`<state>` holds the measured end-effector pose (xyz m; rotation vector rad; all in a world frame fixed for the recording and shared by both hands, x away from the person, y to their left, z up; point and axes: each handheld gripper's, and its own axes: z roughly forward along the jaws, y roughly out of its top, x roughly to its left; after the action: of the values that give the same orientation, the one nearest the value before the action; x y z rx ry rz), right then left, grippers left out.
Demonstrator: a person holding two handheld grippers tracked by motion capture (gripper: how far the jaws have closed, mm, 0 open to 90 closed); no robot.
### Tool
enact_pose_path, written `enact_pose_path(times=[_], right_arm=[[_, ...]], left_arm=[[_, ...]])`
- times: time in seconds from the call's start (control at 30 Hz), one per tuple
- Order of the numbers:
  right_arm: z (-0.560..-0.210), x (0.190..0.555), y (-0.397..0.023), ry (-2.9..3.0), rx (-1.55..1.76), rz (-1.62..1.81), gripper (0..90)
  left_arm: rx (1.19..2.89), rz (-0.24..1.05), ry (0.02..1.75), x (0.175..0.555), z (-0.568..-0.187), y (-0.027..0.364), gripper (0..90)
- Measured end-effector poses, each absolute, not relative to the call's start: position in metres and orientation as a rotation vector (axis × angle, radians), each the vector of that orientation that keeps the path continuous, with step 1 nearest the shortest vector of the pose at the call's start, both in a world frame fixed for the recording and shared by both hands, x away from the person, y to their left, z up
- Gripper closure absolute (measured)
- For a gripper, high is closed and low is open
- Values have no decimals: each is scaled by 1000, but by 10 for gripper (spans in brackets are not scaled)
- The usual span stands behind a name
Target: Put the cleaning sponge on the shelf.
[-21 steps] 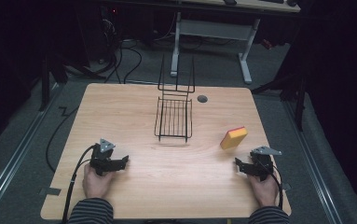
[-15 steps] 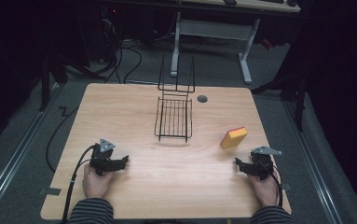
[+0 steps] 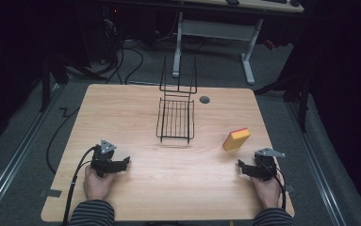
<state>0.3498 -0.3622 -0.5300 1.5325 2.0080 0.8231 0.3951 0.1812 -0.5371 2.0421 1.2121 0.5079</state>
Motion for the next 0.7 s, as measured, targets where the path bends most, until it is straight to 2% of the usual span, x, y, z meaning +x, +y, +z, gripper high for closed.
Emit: enact_pose_path(times=[0.7], right_arm=[[-519,337,-358,1970,1532,862,148]], left_arm=[[2034,510,1221,395,-537,182,201]])
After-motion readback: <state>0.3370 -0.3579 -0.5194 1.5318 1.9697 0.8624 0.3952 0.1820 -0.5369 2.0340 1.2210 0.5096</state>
